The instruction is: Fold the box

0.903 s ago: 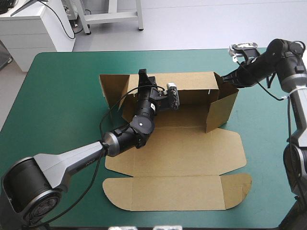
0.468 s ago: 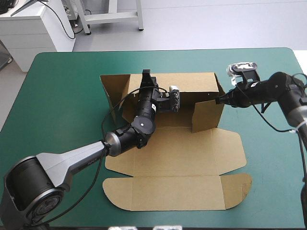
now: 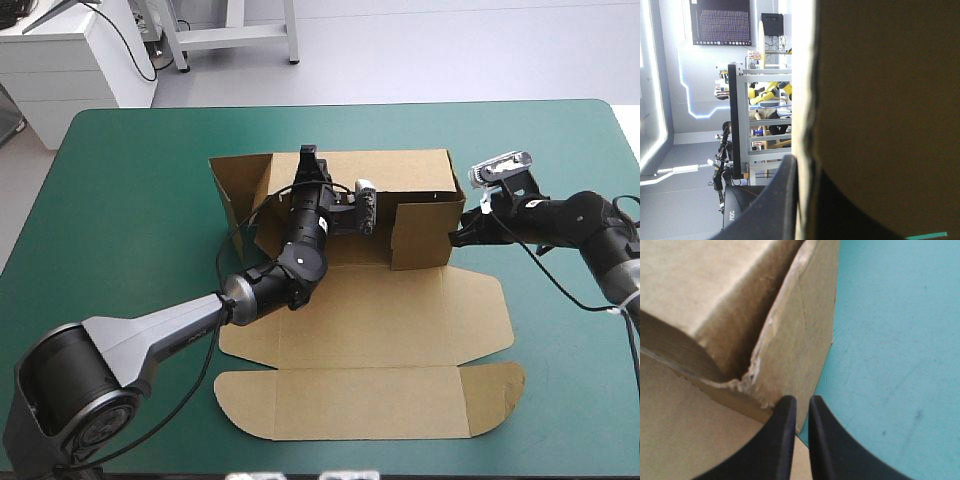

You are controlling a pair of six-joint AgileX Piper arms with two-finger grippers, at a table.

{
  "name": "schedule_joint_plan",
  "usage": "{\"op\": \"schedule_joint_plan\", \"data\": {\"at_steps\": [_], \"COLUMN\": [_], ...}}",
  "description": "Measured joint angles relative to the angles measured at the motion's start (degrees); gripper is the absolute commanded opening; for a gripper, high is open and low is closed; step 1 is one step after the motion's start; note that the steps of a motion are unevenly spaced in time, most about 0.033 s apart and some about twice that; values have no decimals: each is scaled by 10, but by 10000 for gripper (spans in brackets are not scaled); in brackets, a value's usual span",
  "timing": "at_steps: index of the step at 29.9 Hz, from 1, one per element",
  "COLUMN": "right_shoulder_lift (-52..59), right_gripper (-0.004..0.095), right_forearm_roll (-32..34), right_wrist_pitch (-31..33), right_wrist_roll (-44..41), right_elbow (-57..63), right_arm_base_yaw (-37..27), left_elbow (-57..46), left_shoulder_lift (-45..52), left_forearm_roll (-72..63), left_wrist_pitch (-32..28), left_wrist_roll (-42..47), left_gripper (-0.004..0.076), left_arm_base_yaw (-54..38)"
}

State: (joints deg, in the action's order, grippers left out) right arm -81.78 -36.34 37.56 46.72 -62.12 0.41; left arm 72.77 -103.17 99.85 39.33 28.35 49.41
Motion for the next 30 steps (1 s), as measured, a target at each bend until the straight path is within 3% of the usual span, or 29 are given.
{"op": "schedule_joint_plan", "data": {"at_steps": [3, 5, 10, 18, 23, 30], "right_shoulder_lift": [2, 2, 2, -43, -78, -92], "right_gripper": [526, 583, 588, 587, 505, 171], "right_forearm_roll": [13, 18, 8, -84, -131, -181], "right_wrist_pitch": [5, 14, 26, 2, -6, -24], "right_wrist_roll": [14, 31, 92, 140, 145, 225], "right_elbow": [0, 0, 1, 1, 1, 1], "right_arm_base_yaw": [0, 0, 0, 0, 0, 3], "left_elbow": [0, 0, 0, 0, 0, 0], "left_shoulder_lift": [0, 0, 0, 0, -3, -4], "left_forearm_roll": [0, 0, 0, 1, 4, 6], "left_wrist_pitch": [0, 0, 0, 1, 3, 6], "left_wrist_roll": [1, 2, 21, 39, 44, 45], "left_gripper": [-8, -8, -8, -8, -8, -8], "left_arm_base_yaw": [0, 0, 0, 0, 0, 0]}}
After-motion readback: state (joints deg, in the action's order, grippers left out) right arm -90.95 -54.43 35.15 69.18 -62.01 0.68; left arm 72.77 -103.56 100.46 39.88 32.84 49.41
